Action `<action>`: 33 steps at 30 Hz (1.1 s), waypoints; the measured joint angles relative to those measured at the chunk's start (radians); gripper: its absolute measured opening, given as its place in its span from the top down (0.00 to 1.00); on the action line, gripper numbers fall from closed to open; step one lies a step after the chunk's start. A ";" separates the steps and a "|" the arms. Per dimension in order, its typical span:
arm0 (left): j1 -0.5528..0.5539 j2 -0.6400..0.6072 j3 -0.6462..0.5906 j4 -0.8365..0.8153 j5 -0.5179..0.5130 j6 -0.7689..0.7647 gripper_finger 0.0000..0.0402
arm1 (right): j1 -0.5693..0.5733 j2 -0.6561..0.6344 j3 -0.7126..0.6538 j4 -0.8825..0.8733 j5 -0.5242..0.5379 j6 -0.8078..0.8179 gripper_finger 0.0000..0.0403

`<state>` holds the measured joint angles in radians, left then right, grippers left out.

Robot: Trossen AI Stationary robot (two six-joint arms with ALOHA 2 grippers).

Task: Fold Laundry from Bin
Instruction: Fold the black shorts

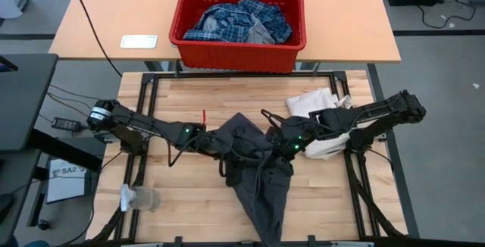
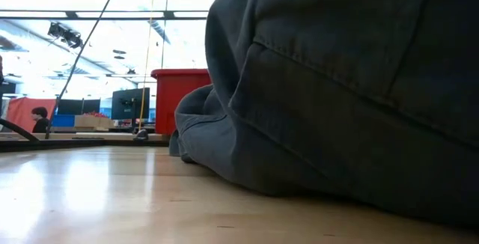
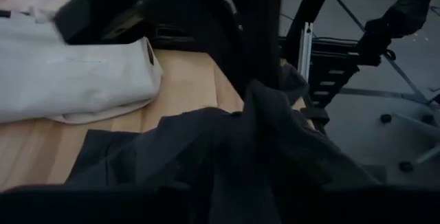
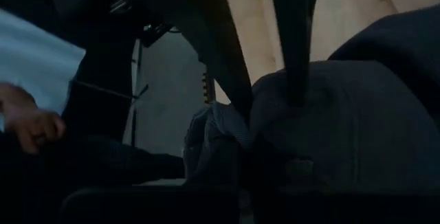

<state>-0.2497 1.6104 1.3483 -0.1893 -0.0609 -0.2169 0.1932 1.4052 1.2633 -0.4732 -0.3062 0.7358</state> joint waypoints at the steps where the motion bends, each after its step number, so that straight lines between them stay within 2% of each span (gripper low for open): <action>1: 0.000 0.000 0.000 -0.002 0.002 0.001 0.73 | -0.005 0.000 0.000 0.000 -0.008 -0.018 0.96; 6: 0.012 0.000 0.000 -0.013 0.031 -0.001 0.96 | -0.011 0.000 0.002 0.003 0.003 -0.139 0.85; 11: 0.039 -0.028 -0.004 -0.083 0.034 -0.031 0.98 | 0.039 -0.003 0.005 -0.107 0.128 -0.171 0.68; 14: 0.051 -0.068 -0.004 -0.153 -0.025 -0.049 0.99 | 0.131 -0.002 0.005 -0.131 0.239 -0.171 0.61; 22: 0.101 -0.109 -0.002 -0.326 -0.159 -0.162 0.99 | 0.402 0.026 0.003 -0.114 0.636 -0.188 0.57; 28: 0.105 -0.106 -0.002 -0.346 -0.185 -0.188 0.99 | 0.515 0.221 -0.015 0.009 0.707 -0.238 0.55; 33: 0.105 -0.106 -0.002 -0.384 -0.179 -0.202 0.99 | 0.555 0.419 -0.016 0.250 0.706 -0.410 0.51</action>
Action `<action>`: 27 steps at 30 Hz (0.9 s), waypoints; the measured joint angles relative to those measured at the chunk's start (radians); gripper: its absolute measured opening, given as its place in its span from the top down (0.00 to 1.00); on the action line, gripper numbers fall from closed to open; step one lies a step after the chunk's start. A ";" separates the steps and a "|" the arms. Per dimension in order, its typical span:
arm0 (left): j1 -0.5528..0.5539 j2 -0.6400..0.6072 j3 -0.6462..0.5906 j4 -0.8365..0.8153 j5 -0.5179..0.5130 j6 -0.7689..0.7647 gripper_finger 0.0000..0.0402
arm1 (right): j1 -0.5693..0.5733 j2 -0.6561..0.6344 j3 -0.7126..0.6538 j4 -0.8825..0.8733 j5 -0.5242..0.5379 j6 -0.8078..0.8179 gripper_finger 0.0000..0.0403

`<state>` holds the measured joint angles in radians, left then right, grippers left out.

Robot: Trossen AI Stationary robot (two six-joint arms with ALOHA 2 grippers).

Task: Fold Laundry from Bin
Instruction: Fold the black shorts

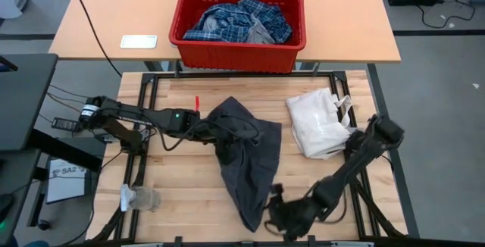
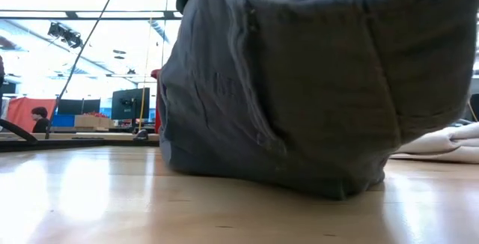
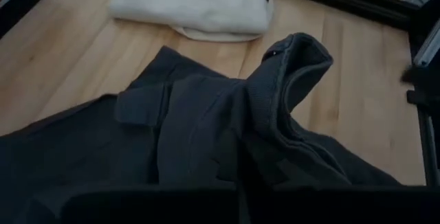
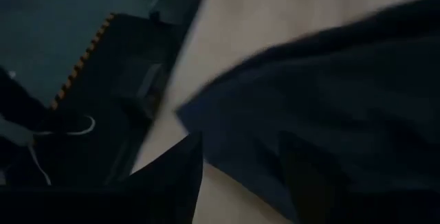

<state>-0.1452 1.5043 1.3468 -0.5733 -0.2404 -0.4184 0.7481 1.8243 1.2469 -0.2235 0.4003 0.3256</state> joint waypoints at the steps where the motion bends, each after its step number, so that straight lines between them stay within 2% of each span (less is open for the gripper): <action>1: 0.000 0.000 0.000 -0.009 0.008 -0.006 0.99 | 0.006 0.030 0.000 0.034 0.000 -0.016 0.50; 6: 0.000 0.000 0.001 -0.038 0.023 -0.016 0.99 | 0.018 0.136 0.000 0.119 0.003 -0.025 0.47; 11: 0.002 0.000 0.001 -0.038 0.024 -0.016 0.99 | 0.020 0.215 0.000 0.240 0.022 -0.113 0.47; 17: 0.002 0.000 0.001 -0.035 0.025 -0.027 0.99 | 0.019 0.268 0.000 0.275 0.163 -0.196 0.49; 20: 0.002 0.000 0.001 -0.028 0.044 -0.031 0.99 | 0.007 0.262 0.000 0.274 0.209 -0.169 0.60; 24: -0.002 0.000 0.001 -0.026 0.093 -0.008 0.99 | -0.029 0.199 0.000 0.246 0.170 -0.013 0.92; 27: -0.009 0.000 0.001 -0.016 0.130 0.004 0.99 | -0.060 0.132 0.000 0.187 0.128 0.125 0.96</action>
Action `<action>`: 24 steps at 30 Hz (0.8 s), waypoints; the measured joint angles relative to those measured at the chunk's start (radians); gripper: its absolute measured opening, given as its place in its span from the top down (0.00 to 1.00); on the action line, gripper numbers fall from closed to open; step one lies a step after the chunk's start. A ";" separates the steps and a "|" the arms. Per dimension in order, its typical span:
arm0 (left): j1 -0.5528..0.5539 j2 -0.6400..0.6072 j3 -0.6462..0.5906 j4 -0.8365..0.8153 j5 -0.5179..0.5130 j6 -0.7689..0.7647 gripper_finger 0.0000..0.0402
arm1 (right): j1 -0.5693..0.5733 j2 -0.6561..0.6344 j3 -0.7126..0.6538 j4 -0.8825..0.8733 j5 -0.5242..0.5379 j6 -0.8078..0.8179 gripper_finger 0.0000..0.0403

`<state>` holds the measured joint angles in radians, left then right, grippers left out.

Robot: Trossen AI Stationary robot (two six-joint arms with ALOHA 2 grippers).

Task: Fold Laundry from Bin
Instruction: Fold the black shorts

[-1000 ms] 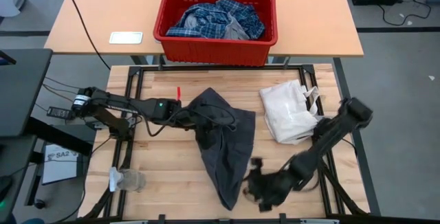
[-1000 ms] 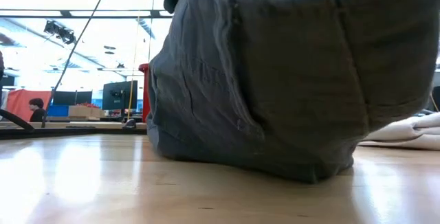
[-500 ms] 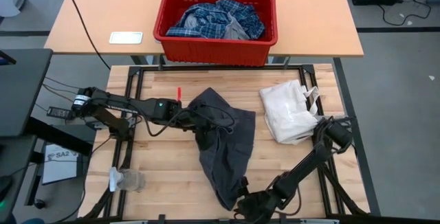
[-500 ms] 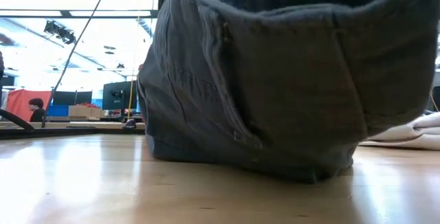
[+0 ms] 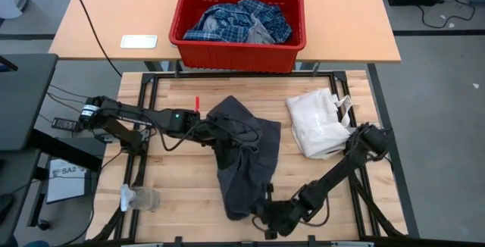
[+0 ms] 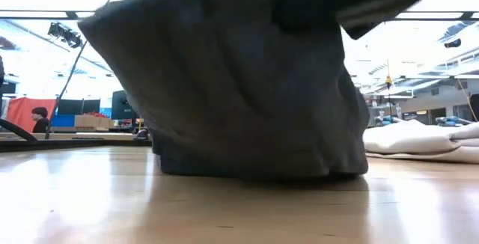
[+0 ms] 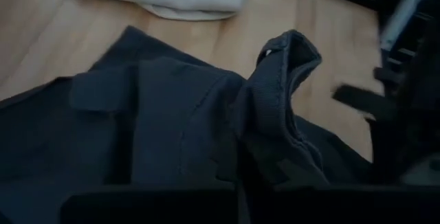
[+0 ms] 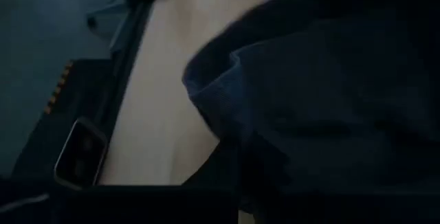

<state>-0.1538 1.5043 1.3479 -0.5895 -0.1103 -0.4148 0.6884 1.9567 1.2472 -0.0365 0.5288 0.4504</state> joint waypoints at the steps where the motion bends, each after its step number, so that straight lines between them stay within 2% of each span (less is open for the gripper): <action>1: -0.003 0.000 0.000 0.006 0.021 0.010 0.98 | -0.006 -0.026 0.000 -0.033 0.004 0.020 0.96; 4: -0.025 0.000 0.000 0.051 0.066 0.042 0.98 | -0.017 -0.121 0.000 -0.112 0.058 0.026 0.96; 9: -0.067 0.000 0.000 0.149 0.106 0.070 0.98 | -0.054 -0.267 0.000 -0.216 0.051 0.030 0.96; 12: -0.077 0.000 0.000 0.207 0.141 0.076 0.98 | -0.068 -0.338 0.000 -0.246 0.083 0.029 0.96; 19: -0.087 0.000 0.000 0.337 0.278 0.086 0.98 | -0.051 -0.470 0.000 -0.317 0.202 -0.015 0.96; 24: -0.081 -0.007 -0.001 0.410 0.291 0.089 0.98 | -0.015 -0.521 0.000 -0.320 0.222 -0.108 0.96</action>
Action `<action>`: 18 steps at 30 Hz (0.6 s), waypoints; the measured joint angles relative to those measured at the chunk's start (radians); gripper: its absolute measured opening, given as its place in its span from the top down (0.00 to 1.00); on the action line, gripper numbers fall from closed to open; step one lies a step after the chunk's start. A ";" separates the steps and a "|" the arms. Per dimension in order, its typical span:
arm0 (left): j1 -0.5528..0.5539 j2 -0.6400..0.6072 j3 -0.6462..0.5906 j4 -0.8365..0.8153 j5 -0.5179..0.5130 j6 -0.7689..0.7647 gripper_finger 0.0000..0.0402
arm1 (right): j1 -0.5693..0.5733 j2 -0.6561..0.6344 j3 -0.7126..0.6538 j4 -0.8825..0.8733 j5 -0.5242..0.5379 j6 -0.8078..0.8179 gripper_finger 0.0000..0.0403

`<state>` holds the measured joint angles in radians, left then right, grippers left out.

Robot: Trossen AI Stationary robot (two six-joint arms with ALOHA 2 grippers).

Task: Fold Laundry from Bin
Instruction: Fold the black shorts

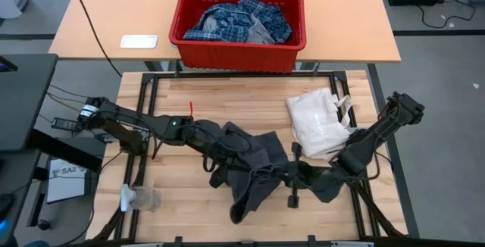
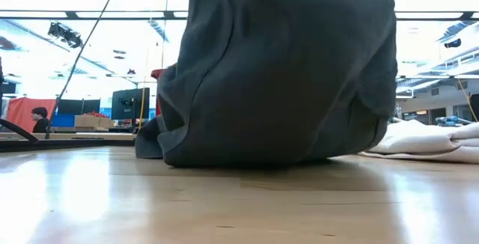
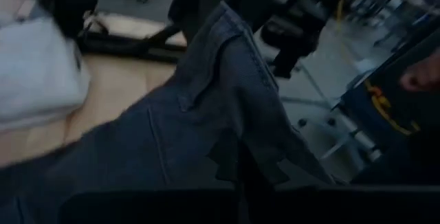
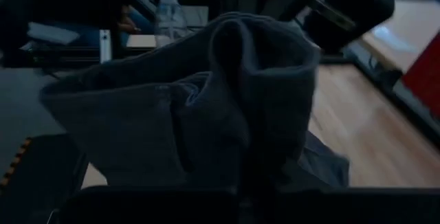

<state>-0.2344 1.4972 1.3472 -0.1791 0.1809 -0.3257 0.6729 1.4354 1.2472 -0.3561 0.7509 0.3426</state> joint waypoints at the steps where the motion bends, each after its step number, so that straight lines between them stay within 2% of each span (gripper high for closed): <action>1: 0.004 -0.004 0.000 0.010 0.002 0.000 0.98 | 0.007 -0.008 0.000 0.000 0.000 -0.020 0.96; 7: 0.028 -0.019 0.000 0.063 0.062 0.007 0.98 | 0.042 -0.046 0.000 0.052 0.004 -0.127 0.96; 11: 0.037 -0.019 0.000 0.110 0.151 0.008 0.98 | 0.048 -0.071 0.000 0.063 0.038 -0.165 0.96; 15: 0.036 -0.019 0.000 0.117 0.174 0.007 0.98 | 0.044 -0.089 0.000 0.091 0.041 -0.214 0.96; 18: 0.036 -0.019 0.000 0.117 0.186 0.007 0.98 | 0.038 -0.090 0.000 0.107 0.042 -0.248 0.91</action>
<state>-0.1982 1.4780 1.3472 -0.0620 0.3665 -0.3183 0.7106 1.3458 1.2472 -0.2487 0.7932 0.0948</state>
